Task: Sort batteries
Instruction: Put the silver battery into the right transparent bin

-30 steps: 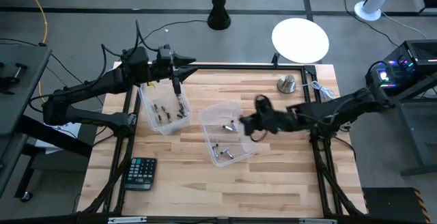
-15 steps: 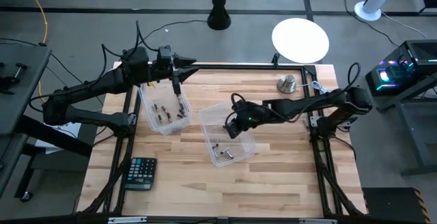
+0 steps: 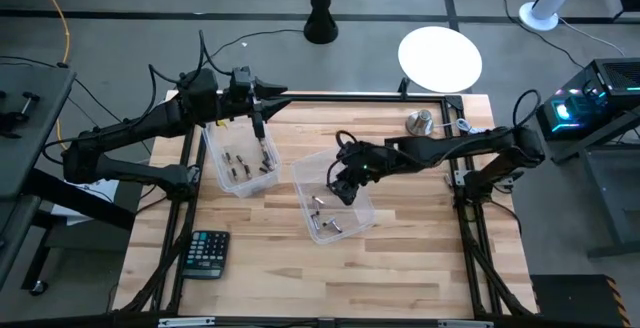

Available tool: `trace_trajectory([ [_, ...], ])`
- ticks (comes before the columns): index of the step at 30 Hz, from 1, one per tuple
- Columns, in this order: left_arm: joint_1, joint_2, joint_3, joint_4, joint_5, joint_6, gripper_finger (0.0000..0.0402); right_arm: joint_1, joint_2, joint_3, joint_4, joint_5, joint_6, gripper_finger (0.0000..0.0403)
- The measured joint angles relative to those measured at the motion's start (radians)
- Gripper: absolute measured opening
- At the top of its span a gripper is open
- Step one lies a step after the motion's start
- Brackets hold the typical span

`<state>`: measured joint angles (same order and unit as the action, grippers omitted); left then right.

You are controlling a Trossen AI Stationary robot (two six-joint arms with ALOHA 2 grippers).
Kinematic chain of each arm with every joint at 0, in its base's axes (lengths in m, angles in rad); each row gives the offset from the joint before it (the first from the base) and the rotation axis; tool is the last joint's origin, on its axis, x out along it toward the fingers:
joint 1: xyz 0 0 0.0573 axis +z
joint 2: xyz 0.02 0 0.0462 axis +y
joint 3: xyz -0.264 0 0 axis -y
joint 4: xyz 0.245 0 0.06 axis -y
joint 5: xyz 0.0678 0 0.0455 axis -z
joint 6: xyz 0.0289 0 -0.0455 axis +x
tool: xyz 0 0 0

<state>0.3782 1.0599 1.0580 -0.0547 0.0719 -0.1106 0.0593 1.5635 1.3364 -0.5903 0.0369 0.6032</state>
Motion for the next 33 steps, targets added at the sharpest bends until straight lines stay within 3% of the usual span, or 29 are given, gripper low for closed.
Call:
trace_trajectory([
  [5,0.0,0.0,0.0,0.0,0.0,0.007,0.0168,0.017,-0.002,0.241,-0.44,0.087,-0.072,0.0148],
  [8,0.001,0.0,0.0,0.0,0.0,0.008,0.0168,0.015,-0.004,0.305,-0.761,0.155,0.068,0.0149],
  [11,0.001,0.0,0.0,0.0,0.0,0.008,0.0168,0.001,-0.004,0.264,-0.995,0.222,0.232,0.0149],
  [17,0.001,0.0,0.0,-0.002,-0.001,0.009,0.0168,-0.081,-0.057,-0.092,-0.855,0.118,0.343,0.0149],
  [23,0.001,0.0,0.0,0.0,-0.001,0.01,0.0168,-0.221,-0.055,-0.394,-0.855,0.12,0.489,0.0149],
  [28,0.001,0.0,0.0,0.0,0.0,0.018,0.0168,-0.329,-0.055,-0.561,-0.764,0.089,0.518,0.0149],
  [33,0.001,0.0,0.0,0.0,0.0,0.042,0.0168,-0.411,-0.054,-0.646,-0.642,0.071,0.483,0.0149],
])
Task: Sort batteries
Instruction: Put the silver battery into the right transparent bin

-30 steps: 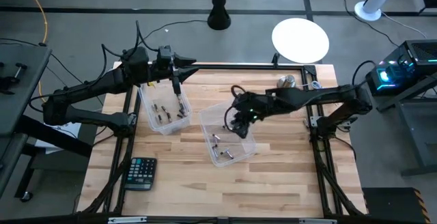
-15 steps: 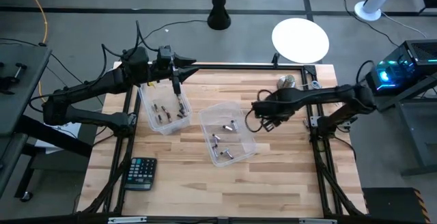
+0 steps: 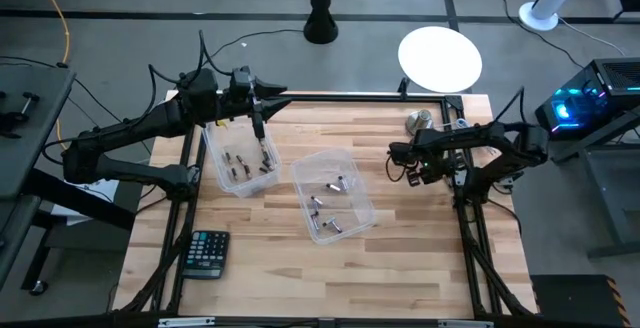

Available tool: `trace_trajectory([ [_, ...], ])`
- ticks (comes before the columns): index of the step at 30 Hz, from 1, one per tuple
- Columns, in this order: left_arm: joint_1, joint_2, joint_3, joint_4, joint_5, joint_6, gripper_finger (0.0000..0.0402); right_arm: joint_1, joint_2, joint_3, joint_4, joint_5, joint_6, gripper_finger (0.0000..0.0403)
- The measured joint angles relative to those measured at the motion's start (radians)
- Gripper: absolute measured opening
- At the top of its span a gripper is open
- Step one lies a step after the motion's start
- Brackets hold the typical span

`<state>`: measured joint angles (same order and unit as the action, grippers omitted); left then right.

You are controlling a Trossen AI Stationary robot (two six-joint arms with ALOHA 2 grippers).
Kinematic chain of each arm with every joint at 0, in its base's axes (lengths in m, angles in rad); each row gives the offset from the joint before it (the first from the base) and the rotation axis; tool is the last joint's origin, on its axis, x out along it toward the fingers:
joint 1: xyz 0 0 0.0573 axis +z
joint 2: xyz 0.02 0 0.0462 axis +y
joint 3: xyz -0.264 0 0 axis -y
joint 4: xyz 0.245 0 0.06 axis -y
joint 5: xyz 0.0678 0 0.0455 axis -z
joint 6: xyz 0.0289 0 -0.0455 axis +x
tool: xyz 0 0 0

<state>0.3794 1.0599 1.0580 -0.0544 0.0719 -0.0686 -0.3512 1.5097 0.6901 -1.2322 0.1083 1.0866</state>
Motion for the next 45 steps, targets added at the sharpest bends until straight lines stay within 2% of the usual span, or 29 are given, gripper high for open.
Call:
trace_trajectory([
  [9,0.0,0.0,0.0,0.0,0.0,-0.002,0.0168,-0.151,0.003,-0.013,0.028,0.038,-0.018,0.0149],
  [14,0.0,0.0,0.0,0.0,0.0,-0.006,0.0168,-0.238,0.003,-0.012,0.033,0.072,0.027,0.0149],
  [21,0.0,0.0,0.0,-0.001,0.0,-0.006,0.0168,-0.314,0.004,-0.014,0.042,-0.034,-0.097,0.0149],
  [23,0.0,0.0,0.0,0.0,0.0,-0.006,0.0168,-0.335,0.003,-0.044,0.166,-0.124,-0.208,0.0149],
  [26,0.0,0.0,0.0,-0.001,0.0,-0.005,0.0168,-0.338,0.001,-0.084,0.228,-0.184,-0.4,0.0149],
  [30,0.0,0.0,0.0,0.001,0.015,0.017,0.0168,-0.328,-0.001,-0.074,0.147,-0.105,-0.366,0.0149],
  [33,0.004,0.0,0.0,0.001,0.023,0.018,0.0168,-0.322,-0.03,-0.046,0.116,-0.141,-0.444,0.0149],
  [39,0.021,0.0,0.0,0.0,0.023,0.02,0.0168,-0.267,-0.112,0.066,0.079,-0.107,-0.318,0.0149],
  [42,0.033,0.0,0.0,0.0,0.023,0.02,0.0168,-0.242,-0.131,0.065,0.026,-0.172,-0.288,0.0149],
  [45,0.036,0.0,0.0,0.0,0.023,0.02,0.0168,-0.19,-0.136,0.021,-0.003,-0.241,-0.353,0.0149],
])
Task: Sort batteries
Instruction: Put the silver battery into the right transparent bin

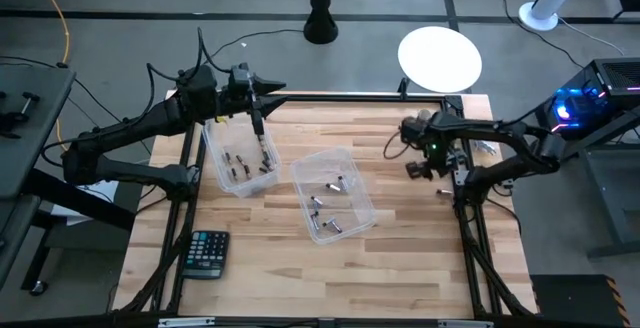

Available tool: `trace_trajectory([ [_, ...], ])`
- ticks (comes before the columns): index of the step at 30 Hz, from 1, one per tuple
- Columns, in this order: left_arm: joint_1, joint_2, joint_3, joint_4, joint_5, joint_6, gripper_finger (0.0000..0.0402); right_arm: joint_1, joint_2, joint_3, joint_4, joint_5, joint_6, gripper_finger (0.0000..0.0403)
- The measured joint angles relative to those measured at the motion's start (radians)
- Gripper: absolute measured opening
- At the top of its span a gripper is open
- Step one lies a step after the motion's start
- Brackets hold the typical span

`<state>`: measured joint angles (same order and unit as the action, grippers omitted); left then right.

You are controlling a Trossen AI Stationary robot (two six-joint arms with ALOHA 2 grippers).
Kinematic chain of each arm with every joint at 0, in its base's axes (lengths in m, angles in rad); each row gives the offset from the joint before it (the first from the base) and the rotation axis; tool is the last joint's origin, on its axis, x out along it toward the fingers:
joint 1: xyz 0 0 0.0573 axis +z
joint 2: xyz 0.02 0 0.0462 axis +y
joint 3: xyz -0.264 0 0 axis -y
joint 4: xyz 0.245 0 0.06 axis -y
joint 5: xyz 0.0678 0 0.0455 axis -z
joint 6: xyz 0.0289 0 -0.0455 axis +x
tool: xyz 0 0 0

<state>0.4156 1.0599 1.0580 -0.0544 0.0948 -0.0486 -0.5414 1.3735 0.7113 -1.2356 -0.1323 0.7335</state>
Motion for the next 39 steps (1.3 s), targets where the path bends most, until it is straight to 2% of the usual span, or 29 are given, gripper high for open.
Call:
trace_trajectory([
  [6,0.0,0.0,0.0,0.0,0.0,0.0,0.0168,0.17,0.002,-0.098,0.106,0.0,-0.053,0.0149],
  [16,0.0,0.0,0.0,0.0,0.0,-0.039,0.0168,0.365,0.0,-0.182,0.21,-0.02,0.009,0.0149],
  [39,-0.005,0.0,0.0,-0.002,-0.001,-0.159,0.0168,0.641,0.001,-0.202,0.217,-0.054,-0.057,0.0144],
])
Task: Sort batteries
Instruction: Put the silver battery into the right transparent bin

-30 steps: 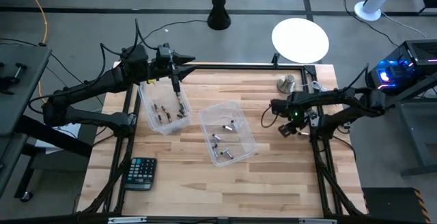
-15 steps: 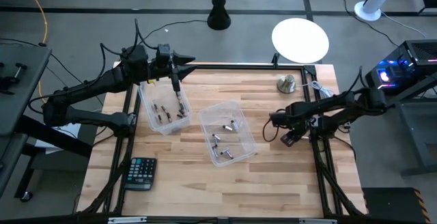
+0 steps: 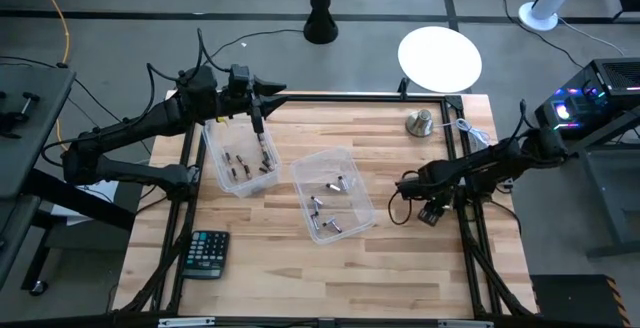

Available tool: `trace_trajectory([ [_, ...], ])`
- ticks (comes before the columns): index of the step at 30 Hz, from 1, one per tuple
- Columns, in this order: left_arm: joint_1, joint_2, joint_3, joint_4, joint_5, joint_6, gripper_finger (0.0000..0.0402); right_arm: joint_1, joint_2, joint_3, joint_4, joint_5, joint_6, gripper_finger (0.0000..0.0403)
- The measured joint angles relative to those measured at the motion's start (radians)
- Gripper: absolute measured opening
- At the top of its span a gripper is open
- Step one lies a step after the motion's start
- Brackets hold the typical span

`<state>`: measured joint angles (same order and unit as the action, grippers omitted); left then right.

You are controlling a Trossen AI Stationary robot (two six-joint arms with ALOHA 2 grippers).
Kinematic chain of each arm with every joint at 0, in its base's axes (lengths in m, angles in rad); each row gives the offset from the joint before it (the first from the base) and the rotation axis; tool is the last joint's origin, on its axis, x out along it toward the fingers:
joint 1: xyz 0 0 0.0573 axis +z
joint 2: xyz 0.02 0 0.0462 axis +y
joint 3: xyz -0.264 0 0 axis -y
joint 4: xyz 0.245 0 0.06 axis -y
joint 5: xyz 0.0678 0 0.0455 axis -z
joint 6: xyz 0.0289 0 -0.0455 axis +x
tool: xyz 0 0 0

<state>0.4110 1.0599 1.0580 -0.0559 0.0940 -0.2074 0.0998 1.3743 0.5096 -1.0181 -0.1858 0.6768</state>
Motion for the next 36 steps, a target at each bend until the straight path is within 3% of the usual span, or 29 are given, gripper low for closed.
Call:
trace_trajectory([
  [3,0.0,0.0,0.0,0.0,0.0,-0.001,0.0168,0.024,-0.002,-0.024,0.01,-0.012,0.072,0.011],
  [7,0.0,0.0,0.0,0.001,0.0,-0.001,0.0168,0.038,-0.001,-0.02,0.019,-0.014,0.159,0.0025],
  [10,0.0,0.0,0.0,0.008,0.0,-0.001,0.0168,0.04,0.005,0.031,0.01,0.031,0.196,0.0029],
  [13,0.001,0.0,0.0,0.035,0.0,-0.001,0.0168,0.034,0.002,0.147,0.041,0.194,0.208,0.0034],
  [16,0.002,0.0,0.0,0.067,-0.004,-0.001,0.0168,0.03,0.002,0.265,-0.026,0.283,0.218,0.002],
  [21,0.008,0.0,0.0,0.078,-0.006,0.007,0.0168,0.019,0.0,0.494,0.116,0.489,0.186,0.002],
  [24,0.008,0.0,0.0,0.077,-0.006,0.008,0.0168,0.019,-0.001,0.582,0.306,0.553,0.125,0.0026],
  [27,0.007,0.0,0.0,0.076,-0.006,0.008,0.0168,0.018,0.008,0.607,0.469,0.545,0.07,0.0036],
  [31,0.007,0.0,0.0,0.076,-0.005,0.008,0.0168,0.018,0.047,0.608,0.634,0.42,0.057,0.0039],
  [36,0.007,0.0,0.0,0.075,-0.003,0.009,0.0168,0.018,0.126,0.608,0.659,0.308,0.079,0.0068],
])
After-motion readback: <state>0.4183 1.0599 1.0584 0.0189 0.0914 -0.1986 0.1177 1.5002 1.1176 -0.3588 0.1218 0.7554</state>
